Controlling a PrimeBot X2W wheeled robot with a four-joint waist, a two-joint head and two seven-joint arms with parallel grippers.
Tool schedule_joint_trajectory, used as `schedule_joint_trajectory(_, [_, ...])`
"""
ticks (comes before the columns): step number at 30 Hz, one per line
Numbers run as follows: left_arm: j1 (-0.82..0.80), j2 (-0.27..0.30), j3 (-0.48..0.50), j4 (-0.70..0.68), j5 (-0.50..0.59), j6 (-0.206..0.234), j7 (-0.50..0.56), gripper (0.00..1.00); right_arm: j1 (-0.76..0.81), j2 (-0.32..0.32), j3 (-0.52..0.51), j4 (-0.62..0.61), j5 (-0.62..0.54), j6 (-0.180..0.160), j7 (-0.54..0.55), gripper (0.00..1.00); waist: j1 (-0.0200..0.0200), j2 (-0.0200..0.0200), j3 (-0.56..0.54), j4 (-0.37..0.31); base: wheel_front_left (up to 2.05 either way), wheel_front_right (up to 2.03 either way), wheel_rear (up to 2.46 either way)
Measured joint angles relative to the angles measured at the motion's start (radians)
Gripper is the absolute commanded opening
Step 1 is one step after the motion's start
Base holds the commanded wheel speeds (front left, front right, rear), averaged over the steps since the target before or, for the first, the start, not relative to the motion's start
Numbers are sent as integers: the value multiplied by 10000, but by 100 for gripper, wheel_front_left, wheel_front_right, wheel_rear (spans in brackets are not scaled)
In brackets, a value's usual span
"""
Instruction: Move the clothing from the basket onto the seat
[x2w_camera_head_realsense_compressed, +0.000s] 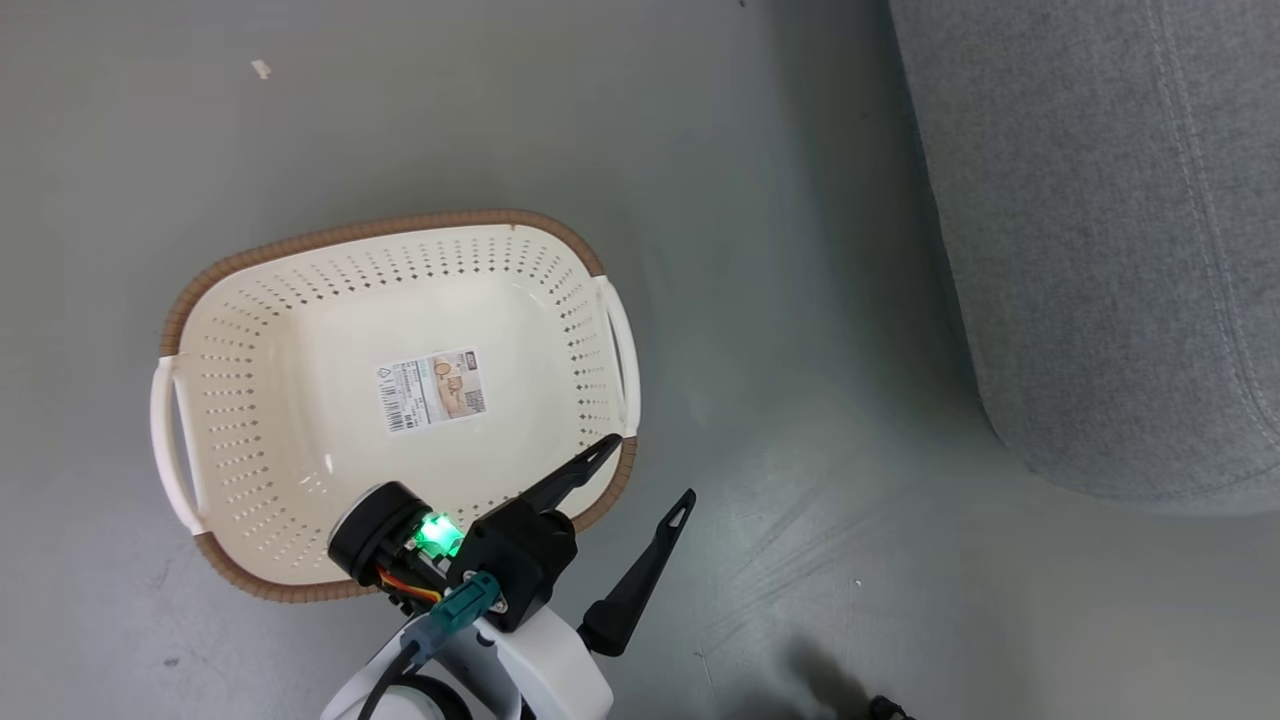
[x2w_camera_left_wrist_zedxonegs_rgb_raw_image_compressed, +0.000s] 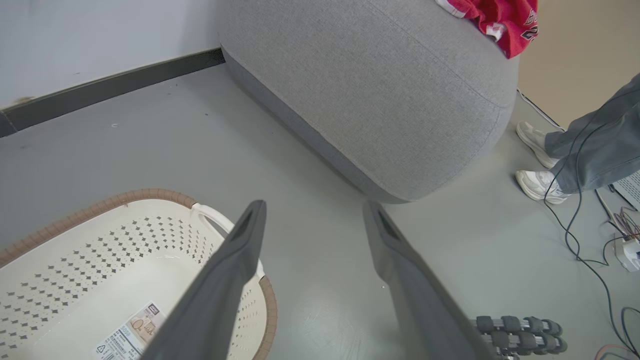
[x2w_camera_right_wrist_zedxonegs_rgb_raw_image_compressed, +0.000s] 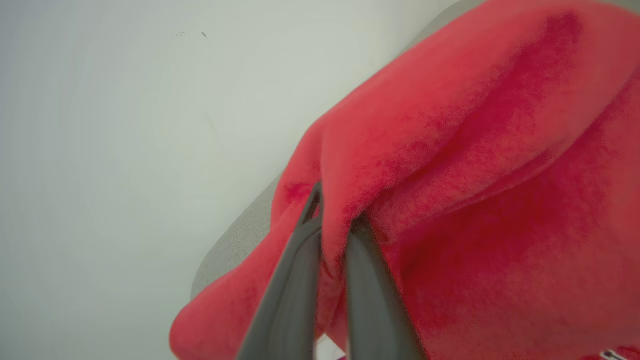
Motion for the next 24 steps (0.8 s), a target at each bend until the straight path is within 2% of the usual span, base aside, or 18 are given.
schedule_joint_trajectory(14, [-158,42,282,-107,69,82,-184,100,545,244,1007,-276,539,0,-938,100,0,0,-66,-702,0,0,0])
schedule_joint_trajectory(24, [-159,-105,531,-21,-61,82,-727,100,2007,1070,2550,-1346,1020,0,-1599,100,-1,0,-579,-818,0,0,0])
